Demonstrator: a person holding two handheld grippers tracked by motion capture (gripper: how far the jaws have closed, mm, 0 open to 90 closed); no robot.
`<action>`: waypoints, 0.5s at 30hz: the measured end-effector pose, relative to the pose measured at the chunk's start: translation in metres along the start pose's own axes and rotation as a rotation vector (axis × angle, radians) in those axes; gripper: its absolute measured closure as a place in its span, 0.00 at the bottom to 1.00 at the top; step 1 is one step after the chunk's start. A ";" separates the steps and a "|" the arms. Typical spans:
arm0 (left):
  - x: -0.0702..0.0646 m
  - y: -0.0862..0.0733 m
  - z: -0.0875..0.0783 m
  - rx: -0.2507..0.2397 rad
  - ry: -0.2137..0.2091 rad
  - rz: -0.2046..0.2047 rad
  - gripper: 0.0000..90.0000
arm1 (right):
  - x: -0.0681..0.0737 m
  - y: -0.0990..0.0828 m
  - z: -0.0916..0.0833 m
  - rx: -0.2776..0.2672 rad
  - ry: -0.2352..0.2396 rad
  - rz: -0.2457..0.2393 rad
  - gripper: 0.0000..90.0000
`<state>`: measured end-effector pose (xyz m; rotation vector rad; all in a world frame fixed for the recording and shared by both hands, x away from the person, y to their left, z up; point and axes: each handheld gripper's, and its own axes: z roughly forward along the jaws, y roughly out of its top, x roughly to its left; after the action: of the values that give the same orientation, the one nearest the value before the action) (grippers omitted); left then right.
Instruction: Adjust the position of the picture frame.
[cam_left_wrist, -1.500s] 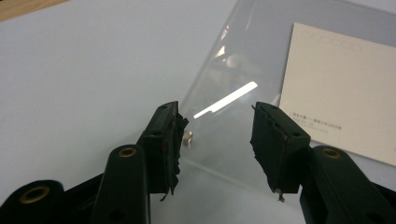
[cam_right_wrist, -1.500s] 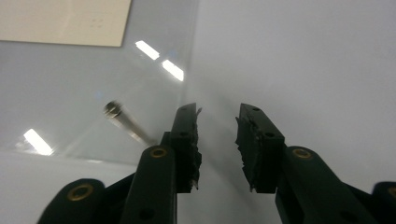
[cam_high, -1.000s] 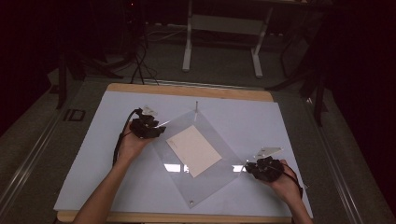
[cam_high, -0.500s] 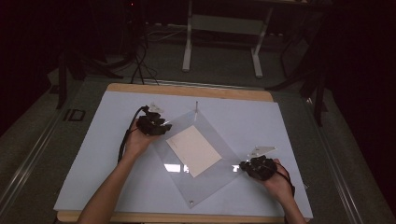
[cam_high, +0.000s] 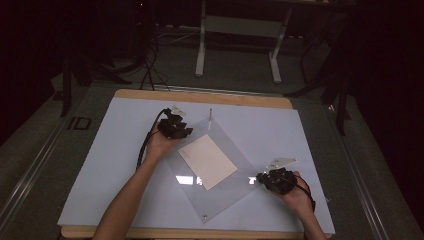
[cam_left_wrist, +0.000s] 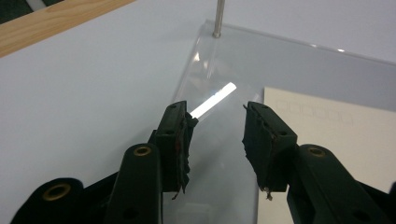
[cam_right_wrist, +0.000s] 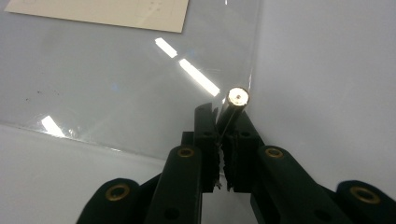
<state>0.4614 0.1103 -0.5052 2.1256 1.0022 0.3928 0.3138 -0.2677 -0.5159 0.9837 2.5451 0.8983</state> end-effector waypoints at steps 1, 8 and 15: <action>0.000 0.001 0.003 -0.001 -0.003 -0.005 0.67 | 0.000 0.000 0.000 -0.001 -0.001 -0.002 0.94; 0.003 0.017 0.028 -0.022 -0.004 -0.008 0.69 | 0.001 -0.001 0.000 -0.006 -0.005 0.000 0.94; 0.004 0.034 0.054 -0.032 -0.008 0.008 0.73 | 0.001 -0.001 0.000 -0.010 -0.007 0.004 0.94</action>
<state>0.5111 0.0721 -0.5172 2.1013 0.9768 0.4012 0.3125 -0.2675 -0.5166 0.9873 2.5316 0.9054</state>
